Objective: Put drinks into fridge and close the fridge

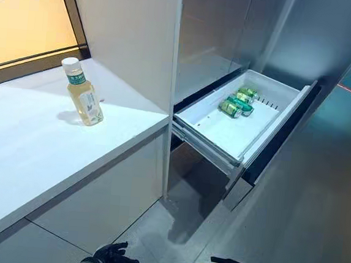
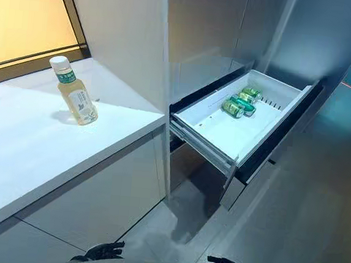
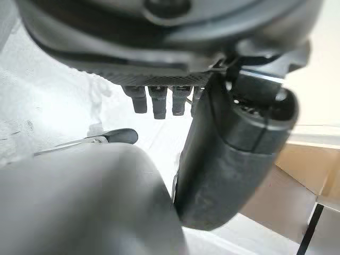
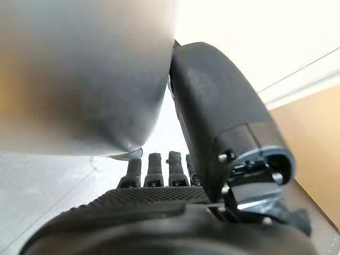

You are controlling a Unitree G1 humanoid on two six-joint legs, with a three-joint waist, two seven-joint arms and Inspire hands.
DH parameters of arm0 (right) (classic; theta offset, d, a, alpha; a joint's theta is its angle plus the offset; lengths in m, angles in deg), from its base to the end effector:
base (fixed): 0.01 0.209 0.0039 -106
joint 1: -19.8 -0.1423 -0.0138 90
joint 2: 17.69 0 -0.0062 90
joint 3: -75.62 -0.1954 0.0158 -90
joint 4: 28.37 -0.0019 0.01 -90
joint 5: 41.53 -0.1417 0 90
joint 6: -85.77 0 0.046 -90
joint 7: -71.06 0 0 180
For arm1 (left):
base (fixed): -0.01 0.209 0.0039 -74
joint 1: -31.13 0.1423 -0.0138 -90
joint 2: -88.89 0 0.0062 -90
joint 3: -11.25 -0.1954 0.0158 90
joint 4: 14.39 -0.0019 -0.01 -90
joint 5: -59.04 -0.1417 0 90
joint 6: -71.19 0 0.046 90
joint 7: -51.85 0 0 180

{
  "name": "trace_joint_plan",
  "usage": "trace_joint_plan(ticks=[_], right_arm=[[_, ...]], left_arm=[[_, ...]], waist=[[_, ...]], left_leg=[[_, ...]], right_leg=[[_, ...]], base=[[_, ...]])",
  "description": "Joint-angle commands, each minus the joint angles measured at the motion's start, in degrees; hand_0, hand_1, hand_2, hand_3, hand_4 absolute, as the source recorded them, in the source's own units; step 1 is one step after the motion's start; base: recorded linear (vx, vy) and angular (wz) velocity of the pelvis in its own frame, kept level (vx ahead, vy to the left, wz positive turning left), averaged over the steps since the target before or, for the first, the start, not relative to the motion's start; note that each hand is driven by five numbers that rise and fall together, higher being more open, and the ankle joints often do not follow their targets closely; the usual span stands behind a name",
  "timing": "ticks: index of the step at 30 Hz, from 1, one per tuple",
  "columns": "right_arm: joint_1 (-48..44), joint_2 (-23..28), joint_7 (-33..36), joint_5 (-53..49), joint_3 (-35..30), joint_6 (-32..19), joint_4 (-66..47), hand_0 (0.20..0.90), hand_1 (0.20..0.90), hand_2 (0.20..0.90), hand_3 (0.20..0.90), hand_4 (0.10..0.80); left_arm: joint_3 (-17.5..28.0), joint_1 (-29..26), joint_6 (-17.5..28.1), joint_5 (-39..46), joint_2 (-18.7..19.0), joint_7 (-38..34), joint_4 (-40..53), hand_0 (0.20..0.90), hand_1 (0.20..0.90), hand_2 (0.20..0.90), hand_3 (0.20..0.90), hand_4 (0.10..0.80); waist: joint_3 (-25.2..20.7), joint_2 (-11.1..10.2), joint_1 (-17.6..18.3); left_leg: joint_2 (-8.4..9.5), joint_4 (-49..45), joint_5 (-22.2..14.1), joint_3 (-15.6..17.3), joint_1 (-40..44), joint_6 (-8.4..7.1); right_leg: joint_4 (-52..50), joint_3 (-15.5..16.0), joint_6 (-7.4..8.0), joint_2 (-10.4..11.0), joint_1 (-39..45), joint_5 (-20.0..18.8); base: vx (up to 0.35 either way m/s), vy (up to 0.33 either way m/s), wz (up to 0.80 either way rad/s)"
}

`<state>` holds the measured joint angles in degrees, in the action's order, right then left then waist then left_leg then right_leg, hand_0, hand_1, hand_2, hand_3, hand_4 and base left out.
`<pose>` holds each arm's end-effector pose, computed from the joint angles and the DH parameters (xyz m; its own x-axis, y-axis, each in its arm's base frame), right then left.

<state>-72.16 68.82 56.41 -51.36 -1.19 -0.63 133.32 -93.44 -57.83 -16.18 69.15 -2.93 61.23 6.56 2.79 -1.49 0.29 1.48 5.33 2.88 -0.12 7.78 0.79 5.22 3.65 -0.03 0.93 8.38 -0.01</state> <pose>0.0785 -0.2152 -0.1328 0.2514 0.1133 -0.9612 -0.1392 0.9870 0.0800 0.0705 0.2220 -0.1310 0.3522 -0.0257 -0.9356 0.1489 0.9884 0.0289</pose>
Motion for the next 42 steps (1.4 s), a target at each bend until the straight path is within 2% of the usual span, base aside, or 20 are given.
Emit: trace_joint_plan(ticks=[1, 3, 6, 8, 11, 14, 16, 18, 21, 22, 25, 26, 27, 29, 34, 35, 36, 38, 39, 42], right_arm=[[-1.7, -0.1, -1.3, 1.9, 1.3, -0.4, 2.5, 0.900, 0.900, 0.900, 0.900, 0.800], [-1.6, -0.1, -1.4, 1.9, 1.3, -0.5, 2.5, 0.900, 0.900, 0.900, 0.900, 0.800], [-1.7, 0.1, -1.5, 1.7, 1.9, -0.2, 2.2, 0.900, 0.900, 0.900, 0.900, 0.800], [-2.0, 0.2, -1.5, 1.8, 2.2, 0.0, 2.1, 0.900, 0.900, 0.900, 0.900, 0.800], [-2.4, 0.8, -2.0, 2.3, 2.9, 0.2, 1.8, 0.900, 0.900, 0.900, 0.900, 0.800], [-2.6, 2.2, -2.9, 2.7, 3.6, 1.5, -0.1, 0.900, 0.900, 0.900, 0.900, 0.800], [-2.7, 3.2, -3.3, 2.9, 4.2, 3.2, -2.3, 0.900, 0.900, 0.900, 0.900, 0.800], [-2.7, 4.1, -3.6, 3.7, 4.5, 4.4, -4.2, 0.900, 0.900, 0.900, 0.900, 0.800], [-2.4, 4.2, -3.4, 4.2, 4.5, 4.3, -4.6, 0.900, 0.900, 0.900, 0.900, 0.800], [-2.1, 4.2, -3.1, 4.2, 4.5, 4.3, -4.9, 0.900, 0.900, 0.900, 0.900, 0.800], [-1.6, 4.1, -2.6, 4.2, 4.5, 3.7, -4.7, 0.900, 0.900, 0.900, 0.900, 0.800], [-1.4, 4.0, -2.4, 4.1, 4.6, 3.5, -4.6, 0.900, 0.900, 0.900, 0.900, 0.800], [-1.0, 3.8, -2.1, 4.1, 4.5, 3.2, -4.4, 0.900, 0.900, 0.900, 0.900, 0.800], [-0.4, 3.5, -1.7, 3.8, 4.4, 2.7, -4.0, 0.900, 0.900, 0.900, 0.900, 0.800], [1.4, 2.3, -0.6, 2.8, 4.7, 2.8, -5.0, 0.900, 0.900, 0.900, 0.900, 0.800], [1.9, 1.8, -0.2, 2.7, 5.0, 2.8, -5.1, 0.900, 0.900, 0.900, 0.900, 0.800], [2.0, 1.7, -0.1, 2.7, 5.0, 2.9, -5.2, 0.900, 0.900, 0.900, 0.900, 0.800], [2.7, 0.9, 0.8, 2.4, 5.5, 3.0, -5.4, 0.900, 0.900, 0.900, 0.900, 0.800], [2.9, 0.6, 1.0, 2.1, 5.7, 3.0, -5.4, 0.900, 0.900, 0.900, 0.900, 0.800], [3.5, -0.2, 1.7, 2.0, 6.2, 2.9, -5.4, 0.900, 0.900, 0.900, 0.900, 0.800]], left_arm=[[0.1, -2.2, 1.2, -0.2, -2.2, 0.7, -4.1, 0.900, 0.900, 0.900, 0.900, 0.800], [0.0, -2.2, 2.0, -1.9, -2.1, -1.1, -4.1, 0.900, 0.900, 0.900, 0.900, 0.800], [-2.2, -2.7, 4.7, -10.1, -1.4, -4.7, -3.8, 0.900, 0.900, 0.900, 0.900, 0.800], [-3.5, -3.4, 5.5, -11.2, -1.0, -4.3, -3.3, 0.900, 0.900, 0.900, 0.900, 0.800], [-5.3, -4.8, 5.7, -11.2, -0.3, 0.5, -1.4, 0.900, 0.900, 0.900, 0.900, 0.800], [-8.6, -6.4, 5.5, -10.7, 1.4, 8.9, 3.6, 0.900, 0.900, 0.900, 0.900, 0.800], [-10.3, -7.9, 2.7, -8.3, 3.1, 16.3, 10.1, 0.900, 0.900, 0.900, 0.900, 0.800], [-12.0, -9.3, -3.4, -3.7, 5.7, 26.1, 19.8, 0.900, 0.900, 0.900, 0.900, 0.800], [-12.6, -10.5, -9.0, 0.9, 8.2, 34.8, 29.2, 0.900, 0.900, 0.900, 0.900, 0.800], [-12.1, -12.2, -14.4, 3.7, 10.1, 39.5, 36.1, 0.900, 0.900, 0.900, 0.900, 0.800], [-11.8, -14.7, -19.8, 7.1, 12.1, 44.3, 45.4, 0.900, 0.900, 0.900, 0.900, 0.800], [-11.6, -15.6, -21.1, 10.4, 12.7, 46.2, 49.0, 0.900, 0.900, 0.900, 0.900, 0.800], [-10.9, -17.0, -25.4, 15.3, 13.1, 46.4, 56.2, 0.900, 0.900, 0.900, 0.900, 0.800], [-9.6, -19.2, -27.2, 24.6, 13.1, 45.4, 64.0, 0.900, 0.900, 0.900, 0.900, 0.800], [-5.9, -23.4, -22.0, 41.2, 12.5, 37.6, 74.5, 0.900, 0.900, 0.900, 0.900, 0.800], [-4.0, -24.3, -19.5, 45.0, 11.5, 34.8, 77.3, 0.900, 0.900, 0.900, 0.900, 0.800], [-3.5, -24.6, -19.4, 45.8, 11.2, 33.8, 78.1, 0.900, 0.900, 0.900, 0.900, 0.800], [-1.2, -26.0, -11.3, 48.2, 10.6, 29.3, 81.6, 0.900, 0.900, 0.900, 0.900, 0.800], [-0.4, -26.4, -10.0, 48.9, 10.5, 28.0, 82.9, 0.900, 0.900, 0.900, 0.900, 0.800], [3.1, -27.0, -0.6, 47.8, 9.6, 24.6, 87.0, 0.900, 0.900, 0.900, 0.900, 0.800]], waist=[[0.7, 0.5, -0.5], [0.7, 0.4, -0.5], [0.8, 0.5, -0.4], [0.8, 0.6, -0.1], [0.8, 1.0, 0.2], [1.1, 1.3, 0.7], [1.4, 1.7, 1.1], [1.6, 2.3, 1.6], [1.6, 2.8, 1.7], [1.6, 3.1, 1.7], [1.5, 3.3, 1.8], [1.5, 3.4, 1.8], [1.4, 3.4, 1.6], [1.2, 3.4, 1.4], [0.7, 2.9, 1.1], [0.5, 2.6, 1.0], [0.4, 2.5, 1.0], [0.2, 2.0, 0.7], [0.1, 1.9, 0.6], [-0.1, 1.2, -0.2]], left_leg=[[0.65, -0.6, -4.1, 2.9, 0.3, 1.06], [0.67, -0.6, -4.1, 2.8, 0.3, 1.05], [0.60, -0.6, -4.0, 2.9, 0.3, 0.99], [0.56, -0.5, -3.9, 2.9, 0.3, 0.98], [0.45, -0.5, -3.9, 3.2, 0.3, 0.85], [0.17, -0.3, -3.8, 3.6, 0.3, 0.72], [-0.04, -0.3, -3.7, 3.8, 0.1, 0.62], [-0.15, -0.3, -3.6, 4.0, -0.1, 0.63], [-0.10, -0.3, -3.6, 4.1, -0.2, 0.69], [0.04, -0.3, -3.7, 3.9, -0.3, 0.81], [0.22, -0.3, -3.8, 3.6, -0.3, 0.97], [0.33, -0.3, -3.8, 3.5, -0.4, 1.04], [0.49, -0.3, -3.9, 3.2, -0.4, 1.14], [0.70, -0.3, -4.1, 2.9, -0.2, 1.25], [0.96, -0.3, -4.5, 2.0, 0.2, 1.17], [1.01, -0.3, -4.6, 1.8, 0.2, 1.12], [1.01, -0.3, -4.6, 1.7, 0.2, 1.10], [1.11, -0.3, -4.7, 1.2, 0.2, 1.06], [1.16, -0.3, -4.7, 1.0, 0.1, 1.04], [1.24, -0.3, -4.8, 0.3, 0.1, 0.97]], right_leg=[[-2.0, 1.8, 1.98, -0.2, -1.5, -0.4], [-2.0, 1.8, 1.96, -0.2, -1.4, -0.4], [-2.2, 1.6, 1.96, -0.3, -1.5, -0.4], [-2.2, 1.4, 1.98, -0.4, -1.7, -0.3], [-2.3, 1.1, 2.10, -0.4, -1.8, -0.3], [-2.5, 0.7, 2.32, -0.6, -2.1, -0.4], [-2.6, 0.4, 2.47, -0.6, -2.4, -0.5], [-2.7, 0.0, 2.67, -0.6, -2.8, -0.7], [-2.7, -0.1, 2.87, -0.5, -2.9, -0.8], [-2.7, -0.1, 2.97, -0.4, -2.9, -0.9], [-2.5, 0.1, 3.14, -0.2, -2.8, -1.0], [-2.3, 0.2, 3.19, -0.1, -2.7, -1.1], [-2.1, 0.3, 3.24, 0.0, -2.5, -1.1], [-1.6, 0.7, 3.28, 0.2, -2.0, -1.3], [-1.0, 1.2, 3.11, 0.5, -1.0, -1.4], [-0.9, 1.4, 3.06, 0.6, -0.8, -1.3], [-0.9, 1.5, 3.05, 0.6, -0.7, -1.3], [-0.8, 1.9, 2.94, 0.7, -0.5, -1.2], [-0.8, 2.0, 2.91, 0.7, -0.5, -1.1], [-0.7, 2.7, 2.69, 0.8, -0.1, -0.8]], base=[[0.000, 0.000, 0.00], [0.000, 0.000, 0.00], [0.000, 0.000, 0.00], [0.000, 0.000, 0.00], [0.000, 0.000, 0.00], [-0.012, 0.009, 0.00], [-0.037, 0.033, -0.04], [-0.040, 0.048, -0.09], [-0.021, 0.039, -0.11], [-0.015, 0.027, -0.05], [0.000, 0.000, 0.00], [0.000, 0.000, 0.00], [0.000, 0.000, 0.00], [0.021, 0.002, 0.04], [0.040, -0.017, 0.12], [0.036, -0.016, 0.02], [0.035, -0.023, 0.02], [0.023, -0.025, 0.04], [0.018, -0.022, 0.05], [0.013, -0.020, 0.12]])
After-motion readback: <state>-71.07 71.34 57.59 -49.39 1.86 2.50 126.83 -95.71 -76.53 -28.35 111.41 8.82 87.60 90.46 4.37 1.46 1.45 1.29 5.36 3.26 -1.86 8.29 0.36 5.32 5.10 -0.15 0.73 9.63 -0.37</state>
